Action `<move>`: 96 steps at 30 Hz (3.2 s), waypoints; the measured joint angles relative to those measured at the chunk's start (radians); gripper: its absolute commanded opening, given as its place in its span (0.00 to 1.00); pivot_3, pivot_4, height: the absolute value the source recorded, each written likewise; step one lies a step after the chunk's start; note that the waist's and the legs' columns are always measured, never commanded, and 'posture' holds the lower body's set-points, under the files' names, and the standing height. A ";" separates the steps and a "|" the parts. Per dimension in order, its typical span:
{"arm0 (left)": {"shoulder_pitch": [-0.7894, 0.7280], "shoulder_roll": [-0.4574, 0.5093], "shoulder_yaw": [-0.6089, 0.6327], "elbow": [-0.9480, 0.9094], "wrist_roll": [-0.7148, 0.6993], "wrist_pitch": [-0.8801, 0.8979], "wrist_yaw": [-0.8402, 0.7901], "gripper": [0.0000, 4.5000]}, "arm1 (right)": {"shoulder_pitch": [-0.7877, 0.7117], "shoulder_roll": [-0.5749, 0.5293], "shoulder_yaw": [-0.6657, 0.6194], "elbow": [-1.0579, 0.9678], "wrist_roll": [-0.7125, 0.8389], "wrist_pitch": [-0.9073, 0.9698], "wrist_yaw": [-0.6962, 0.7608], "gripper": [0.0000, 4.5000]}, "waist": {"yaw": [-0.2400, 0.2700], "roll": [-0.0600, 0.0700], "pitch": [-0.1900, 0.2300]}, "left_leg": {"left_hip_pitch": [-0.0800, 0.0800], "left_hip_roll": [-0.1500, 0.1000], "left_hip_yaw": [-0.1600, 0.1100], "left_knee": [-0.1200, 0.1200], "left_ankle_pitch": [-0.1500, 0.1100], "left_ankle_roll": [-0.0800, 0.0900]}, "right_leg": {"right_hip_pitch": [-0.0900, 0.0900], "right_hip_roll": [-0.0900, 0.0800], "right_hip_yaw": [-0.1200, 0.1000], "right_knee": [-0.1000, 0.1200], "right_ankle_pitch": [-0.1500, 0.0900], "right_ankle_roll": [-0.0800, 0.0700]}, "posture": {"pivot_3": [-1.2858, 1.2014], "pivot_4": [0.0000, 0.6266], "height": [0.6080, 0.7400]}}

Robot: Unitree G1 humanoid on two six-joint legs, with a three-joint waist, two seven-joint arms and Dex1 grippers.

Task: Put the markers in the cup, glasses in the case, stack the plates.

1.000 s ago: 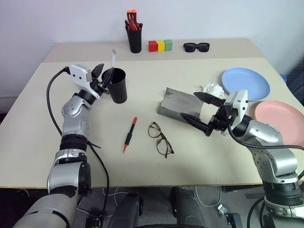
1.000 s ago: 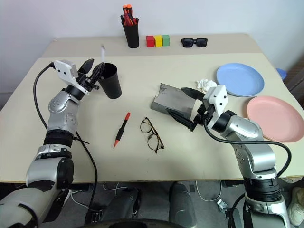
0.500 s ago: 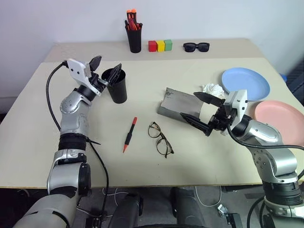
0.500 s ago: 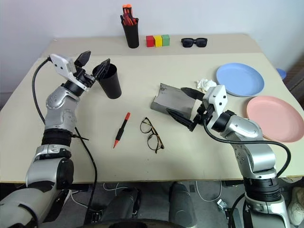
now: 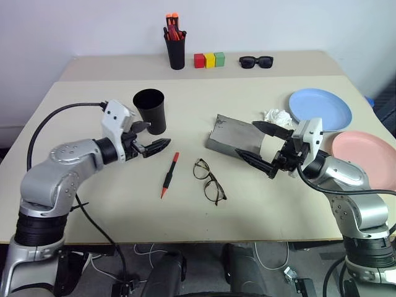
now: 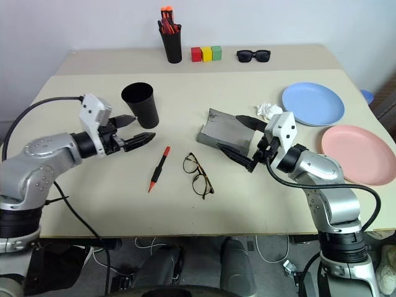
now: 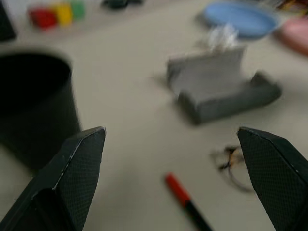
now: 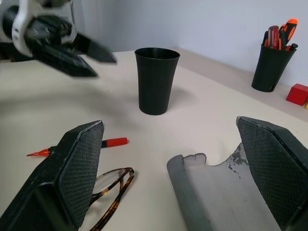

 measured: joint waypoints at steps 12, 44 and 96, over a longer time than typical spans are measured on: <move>-0.021 -0.177 -0.044 -0.131 0.003 0.548 0.243 1.00 | -0.022 0.011 0.030 0.007 -0.008 -0.005 -0.003 1.00 | 0.000 -0.001 0.000 | 0.000 0.001 0.004 0.000 0.000 0.000 | -0.002 0.002 0.003 0.000 0.000 0.000 | 0.52 0.24 1.00; -0.093 -0.059 -0.081 0.017 -0.392 0.574 0.470 0.01 | -0.012 0.006 0.024 0.032 -0.030 -0.017 -0.020 1.00 | 0.000 -0.001 -0.001 | 0.001 0.001 0.007 0.000 0.000 -0.001 | -0.002 0.002 0.006 0.000 0.001 -0.001 | 0.52 0.24 1.00; -0.105 -0.038 -0.139 0.053 -0.443 0.573 0.533 0.00 | 0.017 0.005 0.014 0.015 -0.030 -0.017 -0.037 1.00 | -0.001 -0.001 -0.001 | 0.000 0.001 0.009 0.000 0.000 0.000 | -0.004 0.002 0.008 0.000 0.001 -0.001 | 0.52 0.24 1.00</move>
